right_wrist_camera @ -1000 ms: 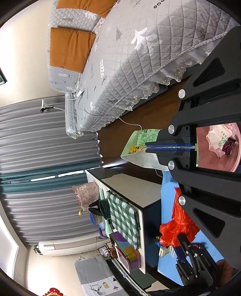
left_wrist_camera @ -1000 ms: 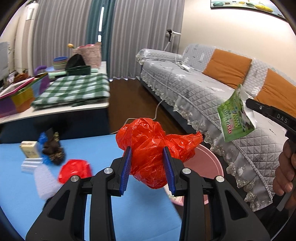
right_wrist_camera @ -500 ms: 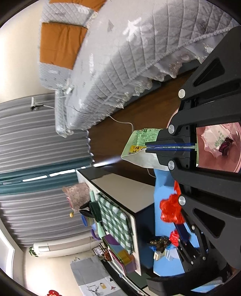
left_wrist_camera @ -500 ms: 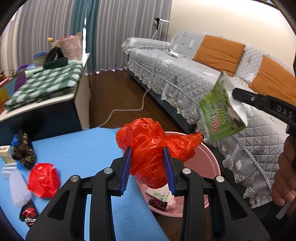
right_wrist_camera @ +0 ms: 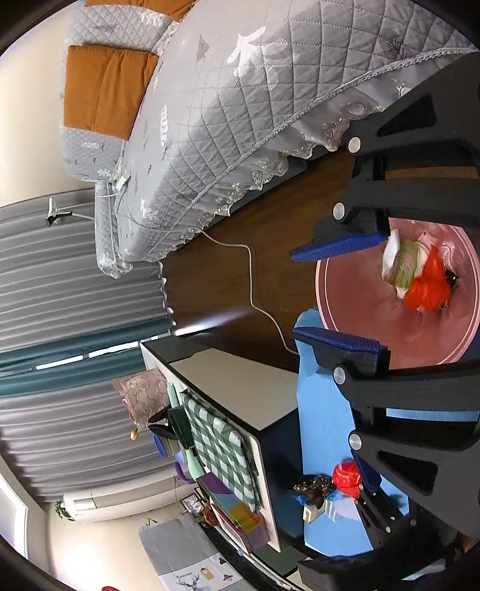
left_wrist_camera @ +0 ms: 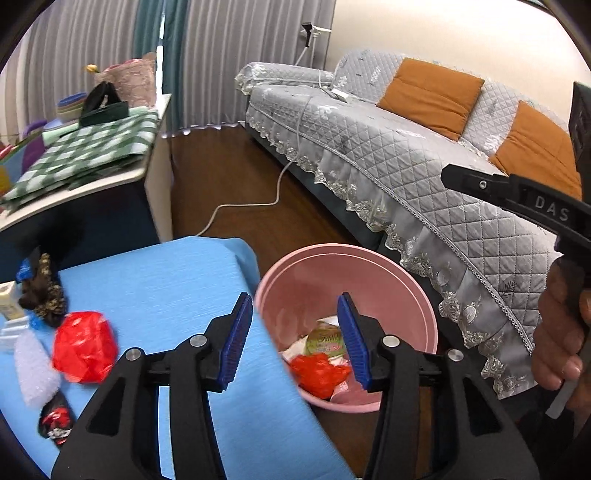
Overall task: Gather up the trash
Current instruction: 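Open the right tool to drop the green packet while the left tool drops the red bag, then move both open tools back over the table toward the black-red candy wrapper, then reach the left tool to the white bubble-wrap sleeve while the right tool reaches the red plastic bag, then close the left tool on the bubble wrap while the right tool grasps and lifts the red bag, then carry the bubble wrap in the left tool and red bag in the right tool over the bucket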
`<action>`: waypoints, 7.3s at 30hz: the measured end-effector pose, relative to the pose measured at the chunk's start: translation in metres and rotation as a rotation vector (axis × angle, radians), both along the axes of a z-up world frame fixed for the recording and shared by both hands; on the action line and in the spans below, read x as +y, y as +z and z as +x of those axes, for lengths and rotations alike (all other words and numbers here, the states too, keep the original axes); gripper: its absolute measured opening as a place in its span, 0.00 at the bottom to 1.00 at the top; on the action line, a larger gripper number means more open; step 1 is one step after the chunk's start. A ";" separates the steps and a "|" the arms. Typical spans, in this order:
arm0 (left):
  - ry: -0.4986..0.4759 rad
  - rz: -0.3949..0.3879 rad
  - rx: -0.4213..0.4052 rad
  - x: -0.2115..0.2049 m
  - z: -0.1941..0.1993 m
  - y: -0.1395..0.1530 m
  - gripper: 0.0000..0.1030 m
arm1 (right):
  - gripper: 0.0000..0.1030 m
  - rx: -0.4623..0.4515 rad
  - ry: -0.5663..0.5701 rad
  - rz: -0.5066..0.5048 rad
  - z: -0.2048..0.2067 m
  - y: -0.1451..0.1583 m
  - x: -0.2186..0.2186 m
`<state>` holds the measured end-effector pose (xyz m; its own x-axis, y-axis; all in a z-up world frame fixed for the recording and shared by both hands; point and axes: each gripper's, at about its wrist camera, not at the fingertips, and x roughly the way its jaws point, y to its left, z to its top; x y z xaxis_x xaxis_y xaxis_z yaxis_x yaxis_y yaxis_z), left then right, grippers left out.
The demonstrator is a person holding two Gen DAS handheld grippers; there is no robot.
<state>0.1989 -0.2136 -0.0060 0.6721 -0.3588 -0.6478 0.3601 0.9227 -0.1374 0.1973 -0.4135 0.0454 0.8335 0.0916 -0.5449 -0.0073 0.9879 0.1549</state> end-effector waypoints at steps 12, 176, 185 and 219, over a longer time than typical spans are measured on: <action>0.087 0.001 -0.047 0.073 -0.046 0.033 0.46 | 0.38 -0.065 0.084 -0.026 -0.019 0.014 0.044; 0.240 0.001 -0.121 0.169 -0.099 0.016 0.11 | 0.71 -0.115 0.203 -0.157 -0.070 0.010 0.129; 0.204 -0.002 -0.113 0.147 -0.097 0.015 0.11 | 0.71 -0.130 0.141 -0.157 -0.073 0.016 0.102; -0.039 -0.002 -0.088 0.002 -0.010 0.010 0.11 | 0.72 -0.093 -0.050 -0.136 -0.017 0.011 0.018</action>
<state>0.1885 -0.2119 0.0040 0.7119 -0.3870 -0.5860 0.4069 0.9074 -0.1050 0.1805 -0.3954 0.0560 0.8826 -0.0209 -0.4697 0.0346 0.9992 0.0205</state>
